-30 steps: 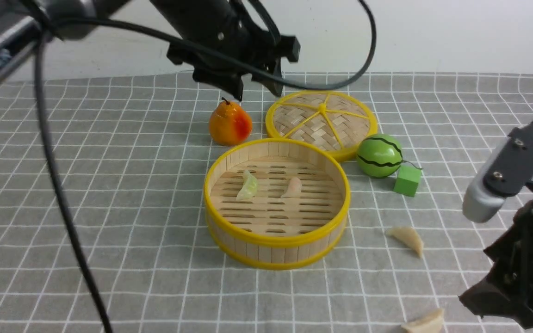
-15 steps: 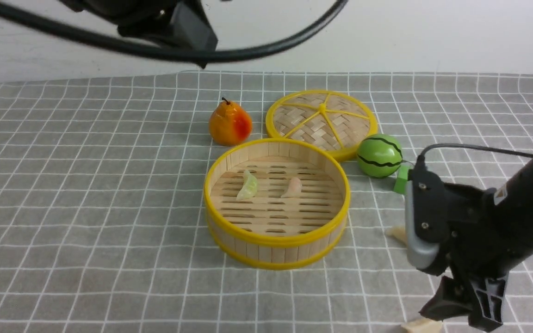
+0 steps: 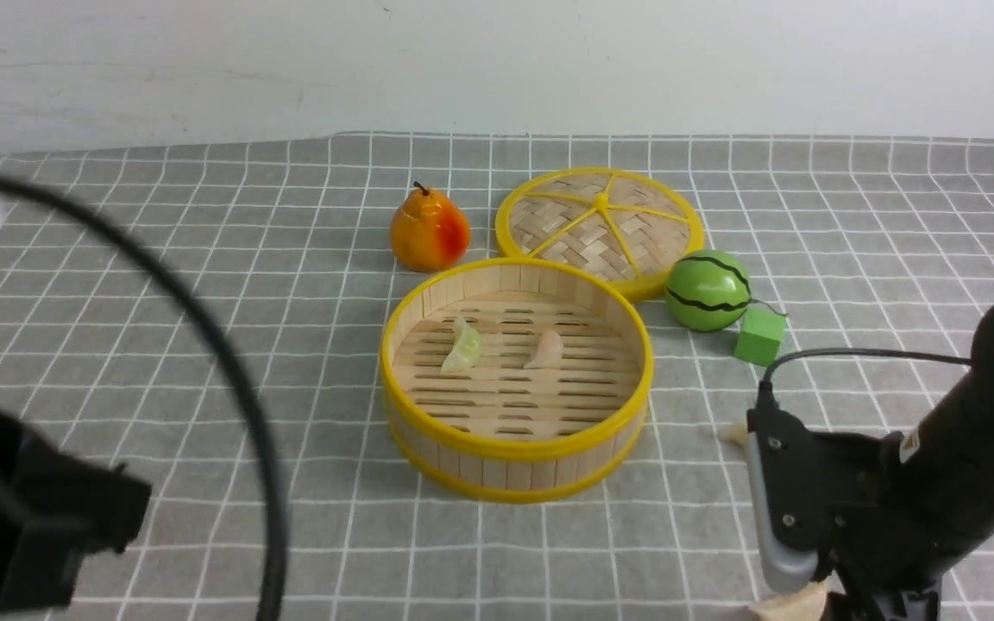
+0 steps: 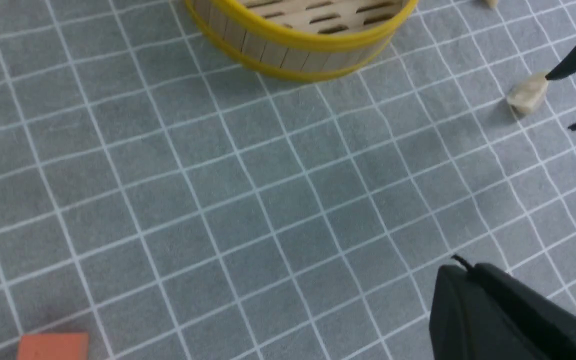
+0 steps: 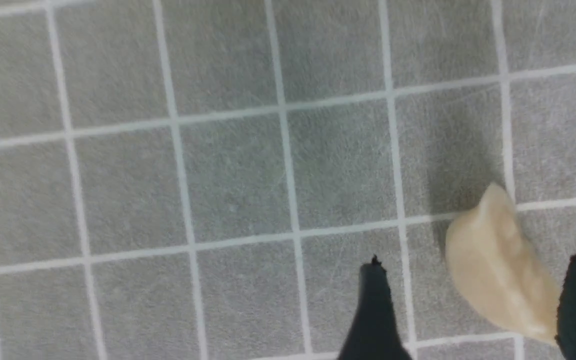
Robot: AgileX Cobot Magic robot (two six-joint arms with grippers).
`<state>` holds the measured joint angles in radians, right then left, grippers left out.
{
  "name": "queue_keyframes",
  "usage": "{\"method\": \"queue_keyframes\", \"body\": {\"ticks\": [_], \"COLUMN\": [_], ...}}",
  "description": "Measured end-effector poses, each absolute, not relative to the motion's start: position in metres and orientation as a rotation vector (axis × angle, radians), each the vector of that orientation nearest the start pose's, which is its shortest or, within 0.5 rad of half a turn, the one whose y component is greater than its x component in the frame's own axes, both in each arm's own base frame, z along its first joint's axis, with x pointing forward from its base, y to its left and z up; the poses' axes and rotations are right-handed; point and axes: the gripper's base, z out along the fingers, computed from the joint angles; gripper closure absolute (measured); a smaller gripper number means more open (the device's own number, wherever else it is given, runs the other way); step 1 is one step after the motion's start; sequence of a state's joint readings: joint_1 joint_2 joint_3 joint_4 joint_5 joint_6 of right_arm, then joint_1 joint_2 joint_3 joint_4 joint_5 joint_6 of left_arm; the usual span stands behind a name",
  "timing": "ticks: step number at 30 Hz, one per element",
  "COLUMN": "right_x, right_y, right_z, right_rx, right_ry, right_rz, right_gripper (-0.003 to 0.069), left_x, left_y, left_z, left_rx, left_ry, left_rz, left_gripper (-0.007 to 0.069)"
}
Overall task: Put the dumplings into the steamer on the table with the grey tablecloth.
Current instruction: 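Reach for and grasp a dumpling lying on the table beside the steamer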
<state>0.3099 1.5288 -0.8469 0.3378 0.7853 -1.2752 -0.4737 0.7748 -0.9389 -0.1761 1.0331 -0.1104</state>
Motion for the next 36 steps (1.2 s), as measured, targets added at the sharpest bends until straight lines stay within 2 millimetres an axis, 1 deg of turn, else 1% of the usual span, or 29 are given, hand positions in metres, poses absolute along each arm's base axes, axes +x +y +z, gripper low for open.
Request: {"method": "queue_keyframes", "body": {"ticks": [1, 2, 5, 7, 11, 13, 16, 24, 26, 30, 36], "right_x": [0.248, 0.249, 0.256, 0.26, 0.264, 0.265, 0.265, 0.264, 0.264, 0.264, 0.266], "right_y": [0.099, 0.098, 0.097, 0.098, 0.099, 0.099, 0.099, 0.1, 0.1, 0.101, 0.102], "right_z": [0.195, 0.193, 0.187, 0.181, 0.166, 0.16, 0.158, 0.157, 0.157, 0.157, 0.161], "right_rx": [-1.805, -1.807, -1.803, -1.795, -1.815, -1.828, -1.833, -1.821, -1.81, -1.734, -1.582], "right_ry": [2.189, 2.178, 2.151, 2.147, 2.18, 2.195, 2.201, 2.22, 2.227, 2.285, 2.411], "right_rz": [0.155, 0.127, 0.058, 0.037, 0.054, 0.064, 0.07, 0.099, 0.105, 0.129, 0.174], "right_gripper": [0.0192, 0.0192, 0.0192, 0.0193, 0.0206, 0.0218, 0.0235, 0.0364, 0.0368, 0.0368, 0.0368], "left_x": [0.098, 0.093, 0.081, 0.077, 0.077, 0.078, 0.078, 0.078, 0.078, 0.078, 0.078], "left_y": [-0.066, -0.063, -0.057, -0.054, -0.055, -0.055, -0.055, -0.055, -0.055, -0.055, -0.055], "left_z": [0.358, 0.355, 0.337, 0.33, 0.32, 0.32, 0.321, 0.321, 0.321, 0.321, 0.321], "left_rx": [0.396, 0.394, 0.39, 0.388, 0.388, 0.386, 0.384, 0.383, 0.383, 0.383, 0.383], "left_ry": [2.353, 2.34, 2.336, 2.334, 2.362, 2.356, 2.349, 2.346, 2.346, 2.346, 2.346], "left_rz": [-0.504, -0.509, -0.509, -0.508, -0.501, -0.502, -0.504, -0.504, -0.504, -0.504, -0.504], "left_gripper": [0.0638, 0.0638, 0.0638, 0.0638, 0.0638, 0.0638, 0.0638, 0.0638, 0.0638, 0.0638, 0.0638]}}
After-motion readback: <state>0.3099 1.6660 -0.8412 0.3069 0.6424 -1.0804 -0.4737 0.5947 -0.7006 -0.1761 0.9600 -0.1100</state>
